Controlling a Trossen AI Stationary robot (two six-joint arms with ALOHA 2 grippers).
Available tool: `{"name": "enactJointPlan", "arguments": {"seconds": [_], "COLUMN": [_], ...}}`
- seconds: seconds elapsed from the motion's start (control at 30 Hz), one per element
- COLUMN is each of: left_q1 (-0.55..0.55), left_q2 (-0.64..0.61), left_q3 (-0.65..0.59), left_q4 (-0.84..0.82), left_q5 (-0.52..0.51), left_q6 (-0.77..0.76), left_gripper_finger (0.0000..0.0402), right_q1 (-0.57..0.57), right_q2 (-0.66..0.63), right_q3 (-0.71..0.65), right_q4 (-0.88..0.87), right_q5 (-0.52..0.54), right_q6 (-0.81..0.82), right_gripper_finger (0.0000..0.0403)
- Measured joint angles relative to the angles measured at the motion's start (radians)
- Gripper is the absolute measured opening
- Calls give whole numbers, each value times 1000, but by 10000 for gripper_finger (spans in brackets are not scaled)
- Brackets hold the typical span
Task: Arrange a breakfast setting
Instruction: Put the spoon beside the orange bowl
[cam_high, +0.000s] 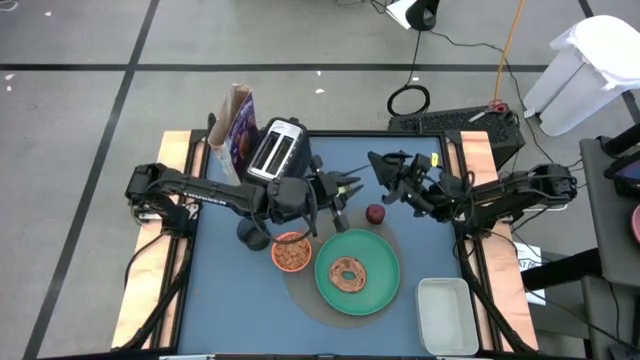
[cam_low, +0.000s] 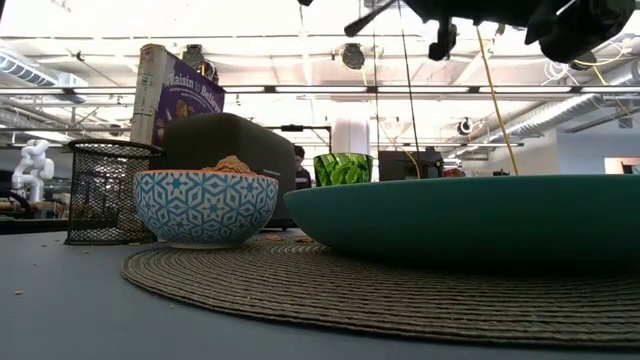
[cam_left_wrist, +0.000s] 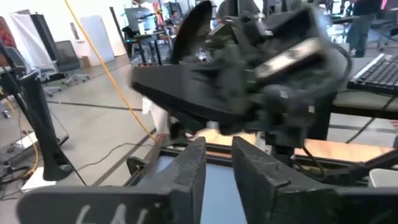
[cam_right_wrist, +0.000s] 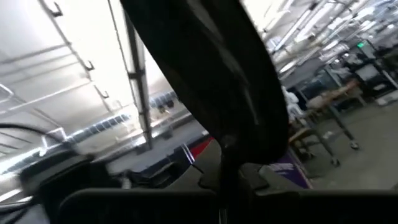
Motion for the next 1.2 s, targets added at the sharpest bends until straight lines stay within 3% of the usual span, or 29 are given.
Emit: {"name": "enactJointPlan", "arguments": {"seconds": [0.2,0.77,1.07,1.2], "left_q1": [6,42,43,43], "left_q2": [0,-1,-1,-1], "left_q3": [1,1,2,2], "left_q4": [-13,-119,-158,-177], "left_q5": [-20,-28,-24,23], "left_q6": [1,-29,-70,-75], "left_gripper_finger": [107,109,109,109], "right_q1": [2,3,3,3], "right_q2": [0,0,0,0], "right_q3": [0,0,0,0], "right_q4": [-29,-141,-135,-132], "right_q5": [-12,-28,-107,-107], "right_q6": [6,25,43,42], "right_gripper_finger": [1,0,0,0]}}
